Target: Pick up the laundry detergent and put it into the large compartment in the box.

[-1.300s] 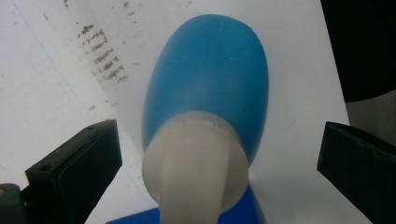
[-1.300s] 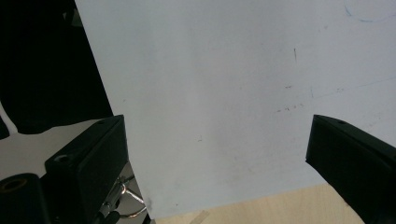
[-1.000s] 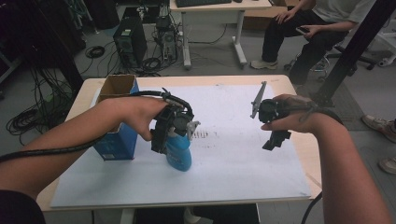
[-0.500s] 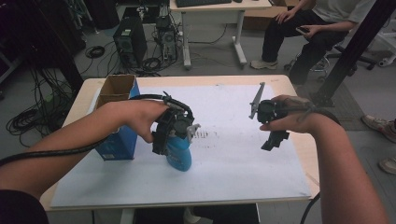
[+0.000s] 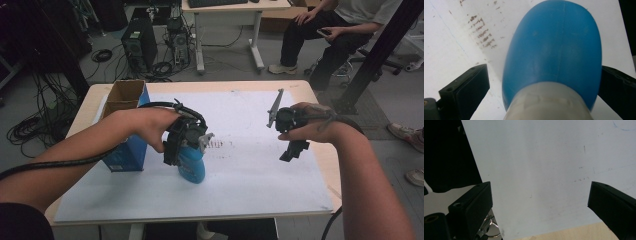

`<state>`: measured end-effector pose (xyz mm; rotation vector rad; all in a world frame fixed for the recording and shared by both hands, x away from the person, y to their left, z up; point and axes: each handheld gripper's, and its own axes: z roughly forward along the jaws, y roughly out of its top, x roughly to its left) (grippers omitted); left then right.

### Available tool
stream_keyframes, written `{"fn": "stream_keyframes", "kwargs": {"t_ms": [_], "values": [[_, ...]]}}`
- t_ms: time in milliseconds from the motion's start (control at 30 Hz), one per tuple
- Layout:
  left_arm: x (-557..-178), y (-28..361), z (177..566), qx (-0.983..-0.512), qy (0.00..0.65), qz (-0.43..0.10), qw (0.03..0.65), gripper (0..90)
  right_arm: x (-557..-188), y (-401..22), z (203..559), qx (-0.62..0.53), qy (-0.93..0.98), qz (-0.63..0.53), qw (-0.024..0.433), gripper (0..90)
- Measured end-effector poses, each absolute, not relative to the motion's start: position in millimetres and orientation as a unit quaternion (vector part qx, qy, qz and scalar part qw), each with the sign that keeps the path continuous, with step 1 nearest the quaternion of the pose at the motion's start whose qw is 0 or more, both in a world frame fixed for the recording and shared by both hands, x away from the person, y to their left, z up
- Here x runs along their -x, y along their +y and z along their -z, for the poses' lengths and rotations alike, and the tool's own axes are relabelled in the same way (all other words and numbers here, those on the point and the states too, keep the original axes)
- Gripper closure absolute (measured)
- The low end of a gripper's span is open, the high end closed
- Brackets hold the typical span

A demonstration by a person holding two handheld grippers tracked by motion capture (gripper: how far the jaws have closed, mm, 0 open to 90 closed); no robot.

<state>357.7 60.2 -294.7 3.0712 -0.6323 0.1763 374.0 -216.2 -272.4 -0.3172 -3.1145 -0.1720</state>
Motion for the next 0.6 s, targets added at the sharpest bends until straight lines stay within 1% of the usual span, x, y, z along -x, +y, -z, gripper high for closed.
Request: {"fn": "stream_keyframes", "kwargs": {"t_ms": [500, 600], "values": [[-356.8, 61.3, 292.3, -0.975, -0.212, -0.065, 0.004, 9.7, -373.7, -215.7, 273.2, 0.104, -0.993, 0.054, 0.004, 5.5], [-356.0, 61.4, 292.1, -0.975, -0.212, -0.066, 0.002, 13.3, -373.7, -215.6, 273.2, 0.103, -0.993, 0.056, 0.002, 5.5]]}}
